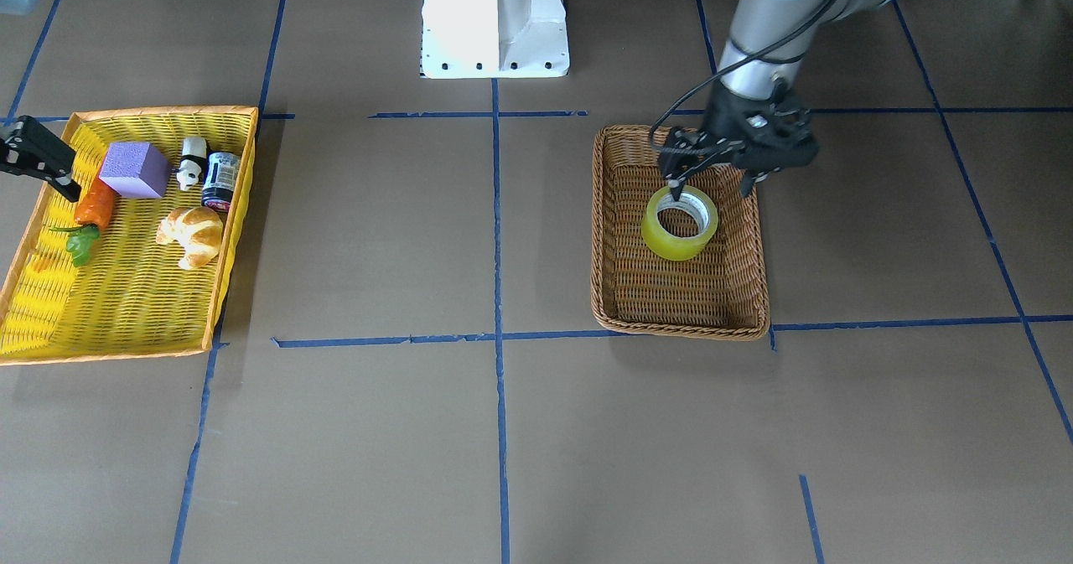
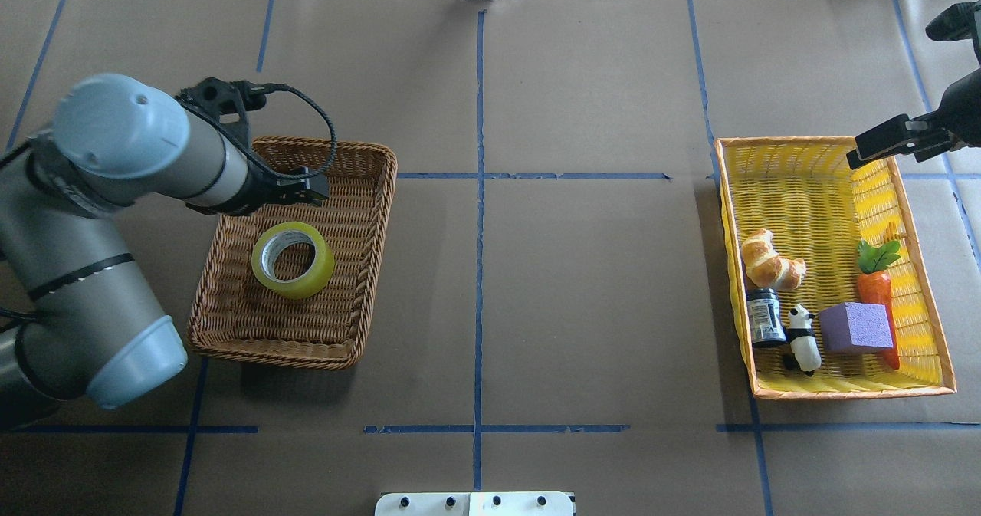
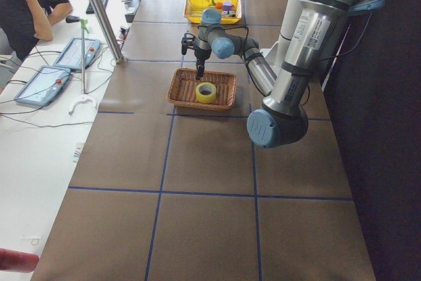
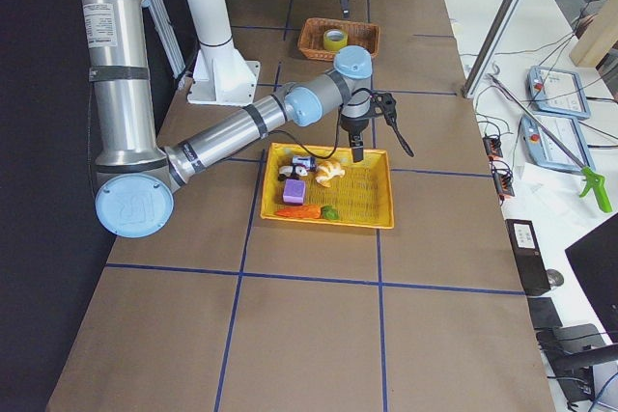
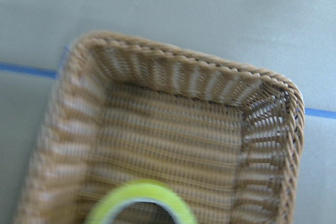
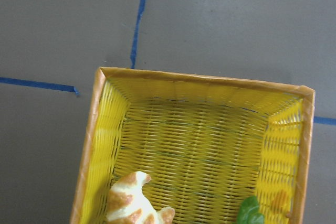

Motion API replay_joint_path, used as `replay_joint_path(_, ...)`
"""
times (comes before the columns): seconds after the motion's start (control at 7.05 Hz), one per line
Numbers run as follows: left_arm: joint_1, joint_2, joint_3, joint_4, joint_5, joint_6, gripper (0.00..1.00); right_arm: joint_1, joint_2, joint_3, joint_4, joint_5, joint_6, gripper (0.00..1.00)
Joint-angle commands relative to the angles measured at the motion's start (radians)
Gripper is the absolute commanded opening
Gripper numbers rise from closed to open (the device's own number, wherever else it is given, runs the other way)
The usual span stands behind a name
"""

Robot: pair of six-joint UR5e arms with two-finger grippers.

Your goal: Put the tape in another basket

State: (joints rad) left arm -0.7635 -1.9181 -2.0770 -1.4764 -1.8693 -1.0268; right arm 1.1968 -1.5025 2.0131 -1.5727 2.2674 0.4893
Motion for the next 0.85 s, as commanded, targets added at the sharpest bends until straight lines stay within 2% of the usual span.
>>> replay_joint_path(0.0, -0.194, 0.126, -0.113, 0.136, -0.115, 0.387, 1.00, 0.122, 0.004, -0.007, -0.181, 0.011, -0.230, 1.00)
replay_joint_path(0.14, -0.350, 0.199, -0.101, 0.137, -0.213, 0.635, 1.00, 0.209, 0.001, -0.010, -0.254, 0.041, -0.359, 1.00)
replay_joint_path(0.28, -0.496, 0.271, -0.060, 0.136, -0.269, 0.879, 1.00, 0.296, -0.013, -0.036, -0.310, 0.122, -0.464, 1.00)
replay_joint_path(0.43, -0.642, 0.290, 0.063, 0.134, -0.351, 1.080, 1.00, 0.340, -0.065, -0.077, -0.308, 0.133, -0.612, 1.00)
replay_joint_path(0.57, -0.809, 0.289, 0.262, 0.125, -0.460, 1.314, 1.00, 0.381, -0.085, -0.158, -0.306, 0.123, -0.731, 1.00)
replay_joint_path(0.71, -0.897, 0.271, 0.416, 0.120, -0.500, 1.473, 1.00, 0.404, -0.099, -0.253, -0.297, 0.115, -0.841, 1.00)
